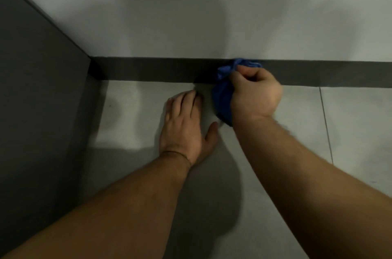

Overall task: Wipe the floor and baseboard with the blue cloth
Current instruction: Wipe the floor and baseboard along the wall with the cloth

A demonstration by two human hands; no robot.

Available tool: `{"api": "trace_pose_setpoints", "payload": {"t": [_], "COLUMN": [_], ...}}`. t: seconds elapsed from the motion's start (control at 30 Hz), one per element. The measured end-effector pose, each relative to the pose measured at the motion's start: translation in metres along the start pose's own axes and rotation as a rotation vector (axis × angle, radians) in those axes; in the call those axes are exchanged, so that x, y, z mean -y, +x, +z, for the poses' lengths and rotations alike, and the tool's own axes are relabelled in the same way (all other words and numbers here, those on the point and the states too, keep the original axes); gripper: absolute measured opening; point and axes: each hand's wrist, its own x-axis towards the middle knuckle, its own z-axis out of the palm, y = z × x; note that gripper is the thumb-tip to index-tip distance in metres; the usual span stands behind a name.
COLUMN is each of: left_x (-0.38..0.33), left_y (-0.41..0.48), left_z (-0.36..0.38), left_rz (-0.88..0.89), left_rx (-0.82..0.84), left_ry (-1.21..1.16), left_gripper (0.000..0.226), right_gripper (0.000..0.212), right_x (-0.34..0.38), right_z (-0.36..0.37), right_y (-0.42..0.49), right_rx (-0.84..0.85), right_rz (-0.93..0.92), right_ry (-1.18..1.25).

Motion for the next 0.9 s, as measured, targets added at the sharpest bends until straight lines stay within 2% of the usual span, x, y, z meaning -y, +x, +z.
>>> {"api": "trace_pose_setpoints", "payload": {"t": [0.17, 0.3, 0.63, 0.77, 0.9], "left_x": [-0.001, 0.001, 0.002, 0.002, 0.002], "left_y": [0.002, 0.0, -0.001, -0.001, 0.0], "left_z": [0.002, -0.001, 0.0, 0.001, 0.002], "left_rz": [-0.007, -0.017, 0.04, 0.05, 0.073], "left_rx": [0.04, 0.028, 0.001, -0.027, -0.053], "left_ry": [-0.012, -0.042, 0.02, 0.015, 0.016], "left_gripper": [0.076, 0.081, 0.078, 0.077, 0.077], "right_gripper": [0.014, 0.024, 0.022, 0.029, 0.014], "right_x": [0.006, 0.006, -0.002, -0.005, 0.002], "right_z": [0.033, 0.009, -0.09, -0.133, -0.177], "right_y": [-0.019, -0.007, 0.064, 0.097, 0.125], "right_rx": [0.129, 0.106, -0.157, -0.373, -0.536], "right_rz": [0.022, 0.015, -0.098, -0.131, -0.102], "right_ry": [-0.011, 0.032, 0.023, -0.02, -0.058]}}
